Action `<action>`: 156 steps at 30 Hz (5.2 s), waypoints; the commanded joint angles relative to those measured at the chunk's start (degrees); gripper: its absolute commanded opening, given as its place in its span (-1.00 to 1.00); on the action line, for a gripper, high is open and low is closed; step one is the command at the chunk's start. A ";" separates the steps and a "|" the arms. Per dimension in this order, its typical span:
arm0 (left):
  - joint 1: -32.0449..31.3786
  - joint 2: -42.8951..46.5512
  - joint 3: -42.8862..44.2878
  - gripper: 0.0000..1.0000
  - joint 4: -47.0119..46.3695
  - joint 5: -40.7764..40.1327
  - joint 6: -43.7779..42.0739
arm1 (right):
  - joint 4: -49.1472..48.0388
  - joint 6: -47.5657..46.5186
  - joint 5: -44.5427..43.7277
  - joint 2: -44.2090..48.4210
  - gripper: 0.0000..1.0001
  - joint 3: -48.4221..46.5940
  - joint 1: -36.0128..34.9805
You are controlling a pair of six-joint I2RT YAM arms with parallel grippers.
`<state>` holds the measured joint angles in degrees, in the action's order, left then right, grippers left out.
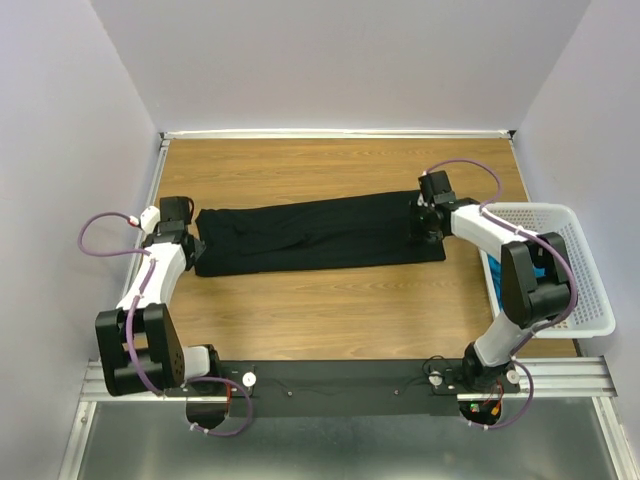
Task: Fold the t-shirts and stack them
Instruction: Fold the tshirt
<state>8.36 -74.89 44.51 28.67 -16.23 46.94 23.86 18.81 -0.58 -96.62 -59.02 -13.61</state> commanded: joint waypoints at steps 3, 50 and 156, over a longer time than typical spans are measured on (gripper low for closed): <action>-3.95 3.70 3.30 -0.20 6.93 -1.96 3.33 | 3.57 -2.81 -5.22 -0.85 -0.14 -4.08 -5.72; -17.32 -59.25 77.41 0.28 7.90 -1.09 -10.56 | 25.89 -9.14 0.94 -11.15 0.07 -22.02 -38.51; -63.12 3.00 -5.75 0.40 15.28 10.17 28.91 | 10.77 3.08 16.66 3.98 0.03 8.57 -22.69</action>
<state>-54.41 -70.74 39.16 45.17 -6.92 75.48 35.33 21.15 16.19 -90.80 -52.58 -35.44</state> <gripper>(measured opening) 0.703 0.519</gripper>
